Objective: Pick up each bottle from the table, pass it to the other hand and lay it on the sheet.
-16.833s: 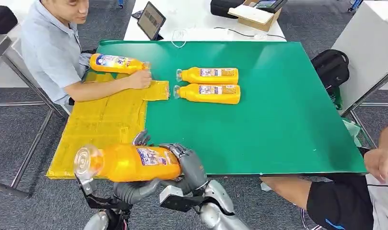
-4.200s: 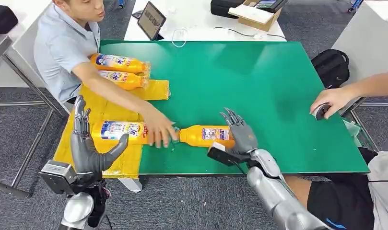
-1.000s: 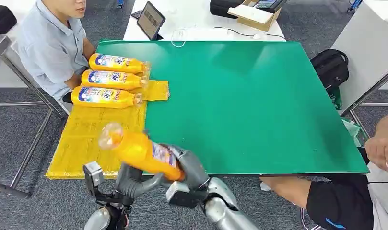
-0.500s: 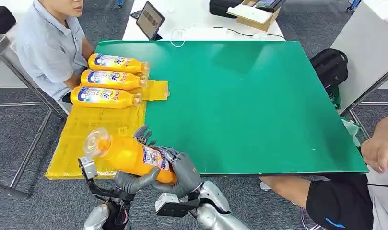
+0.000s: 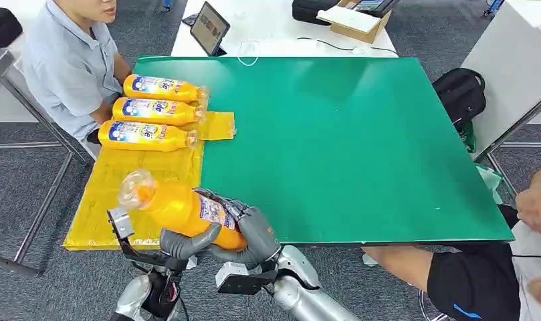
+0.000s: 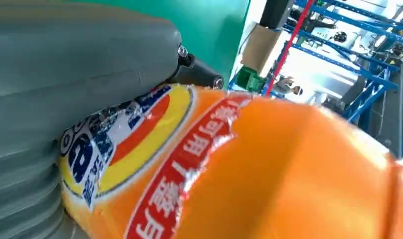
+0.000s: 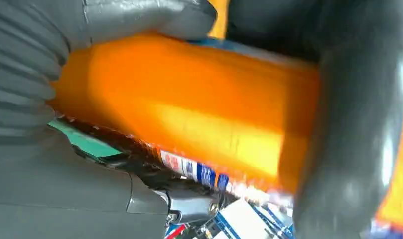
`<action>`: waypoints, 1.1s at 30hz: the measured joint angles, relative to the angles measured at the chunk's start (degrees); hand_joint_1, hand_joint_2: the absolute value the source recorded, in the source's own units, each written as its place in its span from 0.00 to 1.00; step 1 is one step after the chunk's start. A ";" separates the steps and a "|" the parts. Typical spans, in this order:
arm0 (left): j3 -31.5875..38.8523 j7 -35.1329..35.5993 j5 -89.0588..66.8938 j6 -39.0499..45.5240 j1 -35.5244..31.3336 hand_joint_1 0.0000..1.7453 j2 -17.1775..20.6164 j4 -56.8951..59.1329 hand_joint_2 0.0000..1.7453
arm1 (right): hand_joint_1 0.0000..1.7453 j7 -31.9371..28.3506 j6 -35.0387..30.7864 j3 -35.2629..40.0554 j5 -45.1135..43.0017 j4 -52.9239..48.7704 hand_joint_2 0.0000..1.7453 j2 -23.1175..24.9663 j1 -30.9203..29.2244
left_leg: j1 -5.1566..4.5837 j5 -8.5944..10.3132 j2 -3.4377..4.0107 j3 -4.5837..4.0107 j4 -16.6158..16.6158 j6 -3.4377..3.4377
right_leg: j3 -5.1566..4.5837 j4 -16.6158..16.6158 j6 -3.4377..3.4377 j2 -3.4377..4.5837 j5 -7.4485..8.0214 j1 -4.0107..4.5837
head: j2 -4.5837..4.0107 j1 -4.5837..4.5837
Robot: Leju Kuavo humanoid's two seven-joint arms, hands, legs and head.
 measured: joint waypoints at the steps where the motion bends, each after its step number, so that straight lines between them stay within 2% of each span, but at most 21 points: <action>1: 0.00 0.07 0.15 0.48 -0.18 1.00 0.00 0.11 1.00 | 0.00 0.00 -1.68 0.04 0.72 0.33 1.00 0.09 0.11 | 0.00 0.00 0.00 -0.01 0.00 0.00 | 0.00 0.00 0.00 0.00 0.00 0.00 | 0.00 0.02; 2: -0.02 0.05 0.40 0.90 -0.17 1.00 0.00 0.11 1.00 | 0.00 0.00 -3.12 0.13 1.43 0.44 1.00 0.15 0.27 | 0.00 0.00 0.00 0.00 0.00 0.00 | 0.00 0.00 0.00 0.01 0.00 0.00 | 0.00 0.00; 3: -0.02 0.05 0.57 1.21 -0.22 1.00 0.00 0.11 1.00 | 0.00 0.04 -4.65 0.26 2.17 0.59 0.00 0.20 0.47 | 0.00 0.00 0.01 0.00 0.00 0.00 | 0.00 0.00 0.00 0.01 0.00 0.00 | 0.00 0.02; 7: -0.02 0.18 0.68 2.26 -0.22 1.00 0.02 0.13 1.00 | 0.00 0.24 -6.24 0.59 2.80 0.88 0.00 0.24 0.85 | 0.00 0.00 0.01 -0.01 0.00 0.00 | -0.02 0.00 0.00 0.01 0.00 0.00 | 0.00 0.00; 10: -0.07 1.20 1.25 6.37 -0.31 1.00 -0.02 0.45 1.00 | 0.00 0.58 -7.65 0.96 2.28 0.88 0.00 0.24 1.23 | 0.00 -0.01 0.01 -0.01 0.00 0.00 | -0.01 0.00 0.00 0.01 0.00 0.00 | 0.00 0.02; 12: 0.11 0.55 -1.32 13.73 -1.19 1.00 -0.07 1.84 1.00 | 0.00 1.31 -9.74 1.53 1.40 0.31 0.00 0.11 2.22 | 0.00 -0.01 -0.02 -0.03 0.00 0.00 | -0.01 0.00 0.00 -0.01 -0.01 0.00 | 0.00 0.02; 14: 1.92 -0.88 -6.01 23.39 -4.32 1.00 -0.02 5.85 1.00 | 0.00 1.29 -13.60 3.73 1.55 -1.00 0.00 0.02 3.69 | 0.02 -0.01 -0.03 -0.05 -0.01 -0.01 | -0.02 0.00 -0.01 -0.01 0.02 0.02 | 0.00 0.15; 16: 4.01 -1.83 -11.73 28.77 -8.25 1.00 0.66 10.56 1.00 | 0.00 0.11 -14.52 6.16 4.54 -2.81 0.00 -0.18 4.95 | 0.02 -0.01 0.08 0.01 -0.01 -0.04 | -0.03 0.03 -0.02 0.03 0.04 0.04 | 0.00 0.13; 23: 7.52 -1.09 -23.81 26.56 -17.19 1.00 2.54 22.85 1.00 | 0.00 -0.07 -14.94 6.84 3.57 -9.12 0.00 -0.68 8.17 | 0.06 0.20 -0.18 -0.05 -0.01 -0.09 | 0.00 0.08 -0.02 -0.17 0.03 0.03 | 0.00 0.07; 29: 7.69 -0.90 -24.34 26.11 -17.72 1.00 2.62 23.60 1.00 | 0.00 -0.07 -14.94 6.56 3.67 -9.74 0.00 -0.70 8.41 | 0.06 0.20 -0.18 -0.06 -0.01 -0.09 | 0.00 0.08 -0.02 -0.17 0.03 0.03 | 0.00 0.09; 33: 8.17 -0.09 -28.40 25.75 -21.88 1.00 3.06 28.48 1.00 | 0.00 -0.07 -14.94 4.26 2.63 -13.11 0.00 -0.72 9.71 | 0.02 0.19 -0.19 -0.07 0.00 -0.08 | 0.02 0.07 -0.02 -0.19 0.03 0.01 | 0.00 0.09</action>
